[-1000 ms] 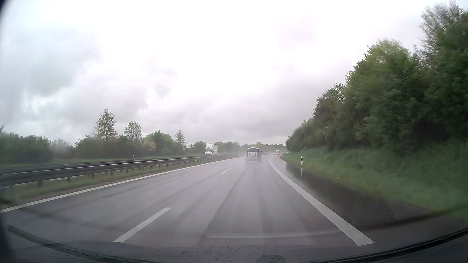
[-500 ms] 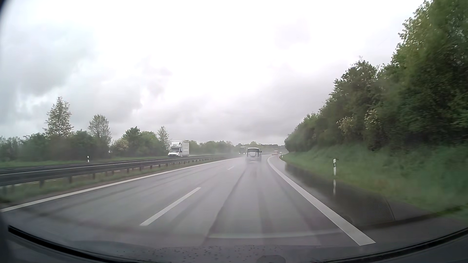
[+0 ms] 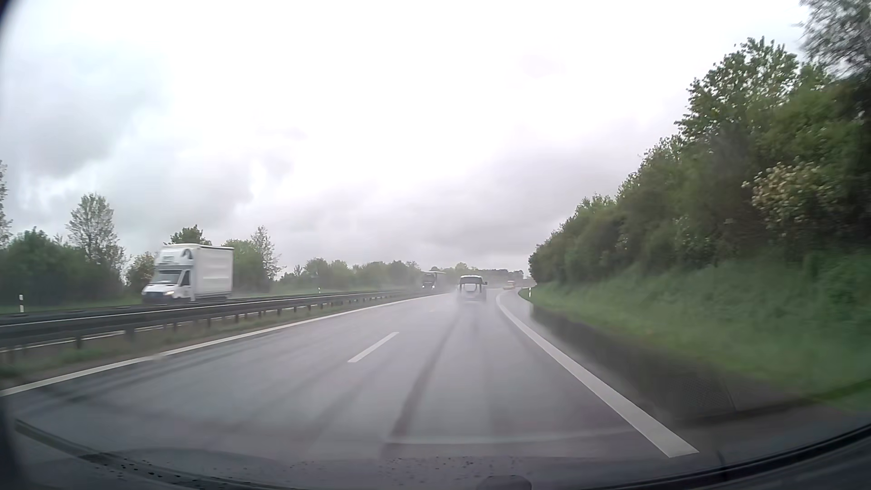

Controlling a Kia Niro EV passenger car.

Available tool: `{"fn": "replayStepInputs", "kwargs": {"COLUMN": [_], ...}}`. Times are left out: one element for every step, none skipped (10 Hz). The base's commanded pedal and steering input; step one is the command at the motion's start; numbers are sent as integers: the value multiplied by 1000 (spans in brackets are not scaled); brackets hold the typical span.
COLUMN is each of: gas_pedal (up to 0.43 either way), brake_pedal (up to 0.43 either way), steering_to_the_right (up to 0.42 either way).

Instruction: Follow the waypoints while adhering to traffic rules and regulations

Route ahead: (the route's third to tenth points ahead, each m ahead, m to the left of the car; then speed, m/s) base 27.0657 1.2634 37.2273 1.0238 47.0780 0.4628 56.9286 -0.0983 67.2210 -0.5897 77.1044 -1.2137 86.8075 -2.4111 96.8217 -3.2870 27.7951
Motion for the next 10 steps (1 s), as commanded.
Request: {"fn": "replayStepInputs", "kwargs": {"gas_pedal": [311,311,311,311,311,311,311,311,311,311], "brake_pedal": [0,0,0,0,0,0,0,0,0,0], "steering_to_the_right": [9,9,9,9,8,8,8,8,8,8]}}
